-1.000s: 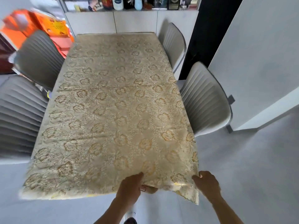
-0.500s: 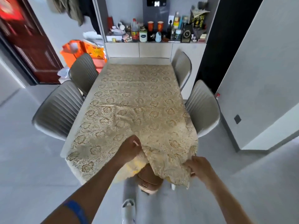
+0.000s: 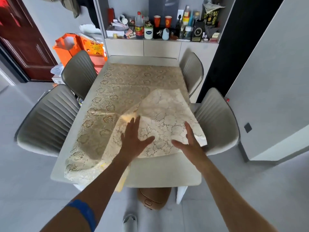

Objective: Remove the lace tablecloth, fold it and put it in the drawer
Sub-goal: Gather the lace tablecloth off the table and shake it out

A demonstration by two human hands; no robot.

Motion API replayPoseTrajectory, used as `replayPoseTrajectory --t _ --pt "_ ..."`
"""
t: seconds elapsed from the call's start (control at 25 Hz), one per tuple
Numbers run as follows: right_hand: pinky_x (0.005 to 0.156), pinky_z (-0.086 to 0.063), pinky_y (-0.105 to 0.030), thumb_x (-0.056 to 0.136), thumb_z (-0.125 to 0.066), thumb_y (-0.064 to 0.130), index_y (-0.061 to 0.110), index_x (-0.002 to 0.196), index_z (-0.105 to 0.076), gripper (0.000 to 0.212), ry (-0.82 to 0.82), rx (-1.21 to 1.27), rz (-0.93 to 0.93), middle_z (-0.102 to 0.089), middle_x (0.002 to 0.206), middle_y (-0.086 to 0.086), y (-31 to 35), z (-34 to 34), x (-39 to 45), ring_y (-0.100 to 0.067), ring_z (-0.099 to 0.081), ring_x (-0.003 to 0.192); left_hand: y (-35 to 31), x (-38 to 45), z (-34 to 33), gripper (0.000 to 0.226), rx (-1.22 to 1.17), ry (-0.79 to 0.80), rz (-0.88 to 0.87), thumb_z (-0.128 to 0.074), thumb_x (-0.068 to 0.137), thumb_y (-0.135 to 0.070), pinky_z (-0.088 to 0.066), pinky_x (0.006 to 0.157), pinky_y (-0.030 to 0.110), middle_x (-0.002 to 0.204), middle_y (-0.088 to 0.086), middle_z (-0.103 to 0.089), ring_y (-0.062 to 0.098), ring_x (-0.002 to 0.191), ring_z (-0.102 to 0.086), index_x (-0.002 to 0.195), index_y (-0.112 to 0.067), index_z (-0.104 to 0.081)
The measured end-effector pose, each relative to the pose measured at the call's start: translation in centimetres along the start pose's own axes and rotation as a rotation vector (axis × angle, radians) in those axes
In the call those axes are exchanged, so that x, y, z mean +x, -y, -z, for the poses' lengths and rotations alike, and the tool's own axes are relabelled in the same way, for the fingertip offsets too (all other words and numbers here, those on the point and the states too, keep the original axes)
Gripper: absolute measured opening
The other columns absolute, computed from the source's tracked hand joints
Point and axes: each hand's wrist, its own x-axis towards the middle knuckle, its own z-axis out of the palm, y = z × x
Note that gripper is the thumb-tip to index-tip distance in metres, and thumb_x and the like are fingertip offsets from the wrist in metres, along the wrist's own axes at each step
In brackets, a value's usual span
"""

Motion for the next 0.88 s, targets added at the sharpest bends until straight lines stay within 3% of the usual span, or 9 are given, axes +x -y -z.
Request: replayPoseTrajectory --t 0.16,0.36,0.52,0.6,0.68,0.76,0.88 --pt "0.116 -0.018 -0.031 0.085 -0.076 0.034 0.043 0.155 -0.011 0.097 -0.014 -0.171 -0.079 -0.012 0.165 0.015 -3.9 -2.9 4.4 -0.009 -0.015 0.151 4.6 3.5 -3.3 0.103 0.197 0.176 0.028 -0.063 0.082 -0.062 0.007 0.119 0.057 0.165 -0.004 0.010 0.020 0.152 0.009 0.153 -0.039 0.008" --pt "0.123 -0.017 -0.044 0.082 -0.074 0.032 0.038 0.157 -0.007 0.101 0.036 -0.415 -0.117 -0.004 0.168 0.008 -6.2 -5.0 9.0 -0.015 -0.009 0.154 8.6 7.1 -4.9 0.106 0.387 0.352 0.041 -0.061 0.083 -0.062 0.008 0.118 0.059 0.164 0.000 0.015 0.026 0.151 0.013 0.151 -0.039 0.016" --pt "0.117 -0.028 -0.046 0.080 -0.066 0.018 0.034 0.158 0.001 0.104 0.185 -0.885 -0.124 0.001 0.169 0.001 -8.9 -7.7 11.0 -0.028 -0.011 0.154 11.8 7.3 -7.2 0.108 0.674 0.564 0.024 -0.065 0.082 -0.053 0.006 0.115 0.066 0.164 0.007 0.014 0.034 0.150 0.012 0.153 -0.034 0.015" --pt "0.118 -0.027 -0.047 0.081 -0.060 0.009 0.030 0.159 0.000 0.101 0.253 -1.118 -0.156 0.002 0.169 -0.002 -10.8 -9.2 11.1 -0.031 -0.009 0.154 13.1 6.7 -8.7 0.104 0.819 0.634 0.012 -0.065 0.084 -0.044 0.004 0.113 0.069 0.163 0.011 0.014 0.039 0.149 0.011 0.154 -0.030 0.009" --pt "0.115 -0.032 -0.052 0.081 -0.062 0.004 0.021 0.157 -0.023 0.087 0.175 -1.242 -0.126 -0.018 0.166 -0.011 -13.2 -10.2 10.9 -0.037 -0.023 0.150 14.3 6.7 -9.9 0.092 0.872 0.607 -0.025 -0.064 0.084 -0.036 -0.004 0.113 0.069 0.163 0.011 0.006 0.042 0.148 0.003 0.153 -0.026 -0.004" --pt "0.099 -0.048 -0.056 0.073 -0.071 0.000 0.012 0.136 -0.060 0.065 -0.002 -1.297 -0.031 -0.053 0.145 -0.017 -15.0 -10.0 10.9 -0.042 -0.052 0.130 15.1 7.1 -10.6 0.071 0.840 0.528 -0.061 -0.061 0.087 -0.030 -0.015 0.113 0.063 0.159 0.007 -0.009 0.040 0.145 -0.012 0.146 -0.026 -0.022" --pt "0.085 -0.055 -0.051 0.072 -0.073 -0.002 0.007 0.106 -0.072 0.035 -0.123 -1.348 0.069 -0.071 0.110 -0.013 -16.1 -9.1 11.1 -0.038 -0.066 0.107 15.0 7.3 -10.5 0.036 0.748 0.451 -0.116 -0.050 0.095 -0.020 -0.033 0.107 0.048 0.142 0.002 -0.045 0.030 0.130 -0.042 0.131 -0.022 -0.046"
